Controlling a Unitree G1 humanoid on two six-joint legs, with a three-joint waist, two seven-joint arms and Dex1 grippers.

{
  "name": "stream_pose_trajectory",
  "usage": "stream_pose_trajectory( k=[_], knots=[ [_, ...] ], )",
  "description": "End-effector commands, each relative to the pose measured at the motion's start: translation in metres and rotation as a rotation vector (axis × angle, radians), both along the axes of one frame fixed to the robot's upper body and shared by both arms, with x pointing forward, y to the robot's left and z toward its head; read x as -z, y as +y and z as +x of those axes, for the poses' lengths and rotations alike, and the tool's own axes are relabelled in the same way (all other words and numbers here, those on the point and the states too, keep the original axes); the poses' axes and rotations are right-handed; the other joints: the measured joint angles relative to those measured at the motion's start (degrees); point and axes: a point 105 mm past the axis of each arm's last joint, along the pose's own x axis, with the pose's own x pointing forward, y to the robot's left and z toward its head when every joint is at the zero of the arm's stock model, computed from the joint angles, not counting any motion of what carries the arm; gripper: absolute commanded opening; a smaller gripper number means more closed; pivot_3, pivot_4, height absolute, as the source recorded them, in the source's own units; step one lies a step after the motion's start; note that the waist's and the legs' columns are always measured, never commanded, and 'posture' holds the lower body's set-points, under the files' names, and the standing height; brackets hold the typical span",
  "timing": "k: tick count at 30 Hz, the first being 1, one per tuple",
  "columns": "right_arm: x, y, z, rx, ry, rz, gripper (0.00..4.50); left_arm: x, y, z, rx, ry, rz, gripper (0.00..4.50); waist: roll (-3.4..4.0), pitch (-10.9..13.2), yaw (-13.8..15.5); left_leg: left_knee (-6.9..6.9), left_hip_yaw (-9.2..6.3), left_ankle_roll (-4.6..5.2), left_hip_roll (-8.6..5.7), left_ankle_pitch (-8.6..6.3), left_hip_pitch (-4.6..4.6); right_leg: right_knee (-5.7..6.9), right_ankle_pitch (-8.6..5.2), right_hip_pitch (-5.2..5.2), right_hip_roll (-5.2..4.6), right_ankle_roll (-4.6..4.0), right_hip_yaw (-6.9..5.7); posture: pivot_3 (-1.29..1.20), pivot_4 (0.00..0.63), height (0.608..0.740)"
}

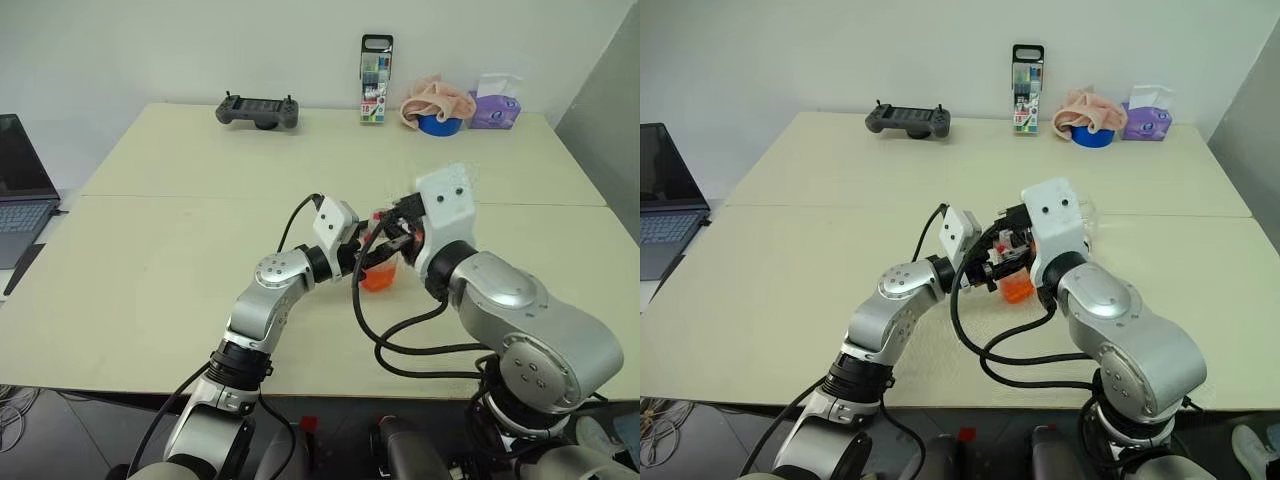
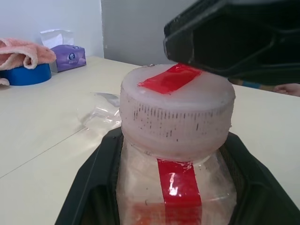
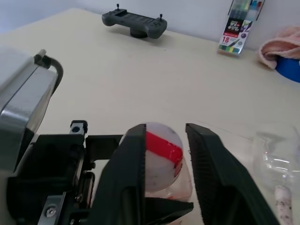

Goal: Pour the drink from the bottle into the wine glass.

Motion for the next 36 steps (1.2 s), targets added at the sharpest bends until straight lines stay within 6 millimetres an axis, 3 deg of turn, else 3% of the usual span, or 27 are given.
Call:
stream_pose_trajectory(
  k=[1, 23, 28, 36],
  knots=[
    [-0.006, 0.0, -0.004, -0.001, -0.026, 0.002, 3.01, -0.018, 0.0, -0.003, 0.004, -0.075, -0.03, 2.14, 0.0, 0.0, 0.0, -0.01, 0.0, 0.0, 0.0, 0.0, 0.0, 0.0, 0.0, 0.0, 0.0, 0.0, 0.0, 0.0, 0.15, 0.74],
    [0.01, 0.007, -0.005, 0.0, 0.042, 0.026, 3.05, -0.017, 0.0, -0.002, -0.002, -0.075, -0.024, 2.14, 0.01, 0.0, -0.01, -0.02, -0.07, 0.0, 0.01, 0.0, 0.0, -0.02, -0.02, -0.02, 0.0, 0.03, 0.03, 0.0, 0.15, 0.74],
    [0.013, 0.008, -0.004, 0.003, 0.061, 0.033, 1.9, -0.017, -0.001, -0.002, -0.001, -0.074, -0.023, 2.14, 0.01, 0.01, -0.01, -0.04, -0.09, 0.0, 0.01, 0.0, -0.01, -0.02, -0.03, -0.03, 0.0, 0.04, 0.01, 0.0, 0.15, 0.74],
    [0.014, 0.007, -0.002, -0.014, 0.059, 0.003, 1.89, -0.017, -0.001, -0.002, -0.002, -0.073, -0.025, 2.14, 0.01, 0.01, -0.01, -0.04, -0.11, 0.0, 0.01, 0.0, -0.01, -0.03, -0.06, -0.03, -0.01, 0.08, 0.03, 0.0, 0.15, 0.74]
  ],
)
